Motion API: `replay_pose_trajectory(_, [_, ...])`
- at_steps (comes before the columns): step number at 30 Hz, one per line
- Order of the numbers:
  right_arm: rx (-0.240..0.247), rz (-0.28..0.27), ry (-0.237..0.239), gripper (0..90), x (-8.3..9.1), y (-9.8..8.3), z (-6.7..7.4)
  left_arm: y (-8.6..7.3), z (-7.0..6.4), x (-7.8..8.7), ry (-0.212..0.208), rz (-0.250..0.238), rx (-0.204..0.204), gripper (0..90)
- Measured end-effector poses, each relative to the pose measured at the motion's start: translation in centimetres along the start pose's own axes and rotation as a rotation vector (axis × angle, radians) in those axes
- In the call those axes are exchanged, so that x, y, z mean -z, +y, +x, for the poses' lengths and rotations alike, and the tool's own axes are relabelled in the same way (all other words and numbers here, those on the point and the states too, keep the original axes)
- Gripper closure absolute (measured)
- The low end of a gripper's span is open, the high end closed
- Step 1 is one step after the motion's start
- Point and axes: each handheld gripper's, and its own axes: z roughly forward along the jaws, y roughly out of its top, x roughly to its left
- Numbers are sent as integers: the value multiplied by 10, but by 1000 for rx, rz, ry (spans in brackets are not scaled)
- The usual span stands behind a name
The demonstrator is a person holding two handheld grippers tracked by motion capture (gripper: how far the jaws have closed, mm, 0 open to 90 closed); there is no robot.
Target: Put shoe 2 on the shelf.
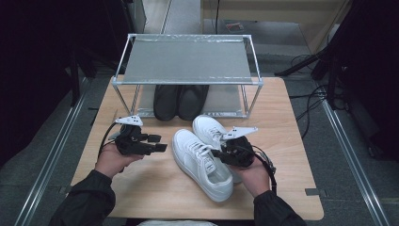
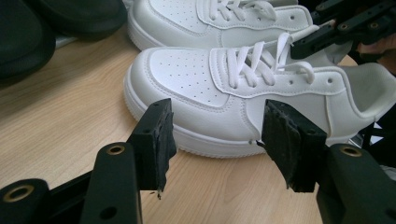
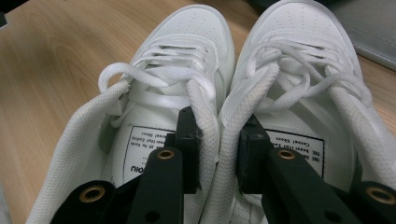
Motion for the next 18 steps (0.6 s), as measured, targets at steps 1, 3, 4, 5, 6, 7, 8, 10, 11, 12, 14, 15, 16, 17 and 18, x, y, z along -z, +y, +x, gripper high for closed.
replay_pose_trajectory(1, [-2,0,3,766,1,0,-1,0,0,0,8,-3,0,438])
replay_pose_trajectory(3, [2,9,15,767,5,1,-4,0,0,0,28,-14,7,438])
replay_pose_trajectory(4, [-3,13,22,767,7,1,-5,0,0,1,42,-18,8,437])
replay_pose_trajectory(5, [-5,11,25,767,9,1,-6,0,0,1,47,-24,11,437])
replay_pose_trajectory(6, [-6,10,31,767,11,2,-6,0,1,2,51,-28,9,436])
replay_pose_trajectory(7, [-9,6,35,767,12,2,-6,0,2,3,44,-29,14,431])
replay_pose_trajectory(8, [-7,4,43,767,14,2,-7,-2,2,3,49,-27,20,415])
replay_pose_trajectory(10, [14,0,59,767,16,3,-7,-4,2,7,71,-19,16,407])
replay_pose_trajectory(11, [32,1,67,767,18,4,-6,-5,3,9,84,-25,11,407])
replay_pose_trajectory(12, [48,5,71,767,19,6,-6,-6,3,11,89,-29,14,407])
replay_pose_trajectory(14, [72,9,80,767,22,8,-4,-9,3,15,95,-40,21,405])
replay_pose_trajectory(15, [80,13,88,767,23,9,-3,-10,3,16,102,-39,21,403])
replay_pose_trajectory(16, [85,12,94,768,24,10,-3,-12,4,18,108,-39,22,402])
replay_pose_trajectory(17, [86,12,106,767,24,10,-2,-13,4,20,115,-41,26,402])
replay_pose_trajectory(18, [95,12,116,767,24,12,-2,-15,4,22,122,-44,31,401])
